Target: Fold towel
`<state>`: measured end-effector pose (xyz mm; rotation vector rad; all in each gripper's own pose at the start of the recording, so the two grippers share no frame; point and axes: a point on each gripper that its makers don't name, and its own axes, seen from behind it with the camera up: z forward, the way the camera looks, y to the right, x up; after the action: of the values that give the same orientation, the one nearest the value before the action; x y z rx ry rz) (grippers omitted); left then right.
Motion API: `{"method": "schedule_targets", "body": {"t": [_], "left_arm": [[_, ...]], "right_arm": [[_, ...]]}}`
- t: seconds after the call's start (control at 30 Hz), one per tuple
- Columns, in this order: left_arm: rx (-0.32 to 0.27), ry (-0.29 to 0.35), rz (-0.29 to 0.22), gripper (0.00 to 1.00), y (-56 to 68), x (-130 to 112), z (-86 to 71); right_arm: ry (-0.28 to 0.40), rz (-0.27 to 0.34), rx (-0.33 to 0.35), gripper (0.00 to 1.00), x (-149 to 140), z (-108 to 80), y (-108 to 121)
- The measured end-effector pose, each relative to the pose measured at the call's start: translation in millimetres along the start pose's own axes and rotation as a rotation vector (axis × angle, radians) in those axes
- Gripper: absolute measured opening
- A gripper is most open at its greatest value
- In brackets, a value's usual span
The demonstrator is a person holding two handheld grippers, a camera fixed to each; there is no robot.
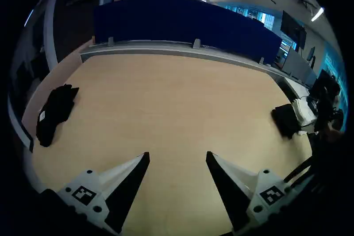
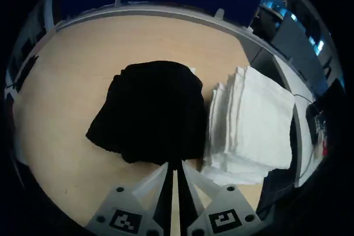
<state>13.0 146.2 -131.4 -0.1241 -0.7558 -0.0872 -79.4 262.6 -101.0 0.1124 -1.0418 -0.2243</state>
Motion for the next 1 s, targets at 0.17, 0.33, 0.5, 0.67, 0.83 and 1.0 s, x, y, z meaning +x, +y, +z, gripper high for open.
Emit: {"method": "schedule_targets", "body": {"t": [0.17, 0.33, 0.5, 0.67, 0.83, 1.0], "left_arm": [[0.0, 0.001, 0.002, 0.95, 1.8, 2, 0.5], [0.0, 0.002, 0.005, 0.95, 2.7, 4, 1.4], [-0.001, 0.003, 0.007, 0.95, 2.5, 7, 2.4], [-0.001, 0.006, 0.004, 0.95, -0.2, 8, 1.6], [-0.002, 0.005, 0.0, 0.95, -3.6, 7, 2.6], [-0.008, 0.007, -0.001, 0.95, -3.9, 8, 3.7]], "right_arm": [[-0.01, 0.016, -0.002, 0.06, -3, 3.4, 0], [-0.005, 0.023, -0.008, 0.06, -3, 3.9, -1], [0.016, 0.043, -0.011, 0.07, -2, 1.8, -2], [0.058, 0.045, -0.015, 0.14, 2, -8.3, -3], [0.068, 0.044, -0.036, 0.26, 2, -17.0, 2], [0.077, 0.056, -0.045, 0.34, 2, -22.7, 2]]}}
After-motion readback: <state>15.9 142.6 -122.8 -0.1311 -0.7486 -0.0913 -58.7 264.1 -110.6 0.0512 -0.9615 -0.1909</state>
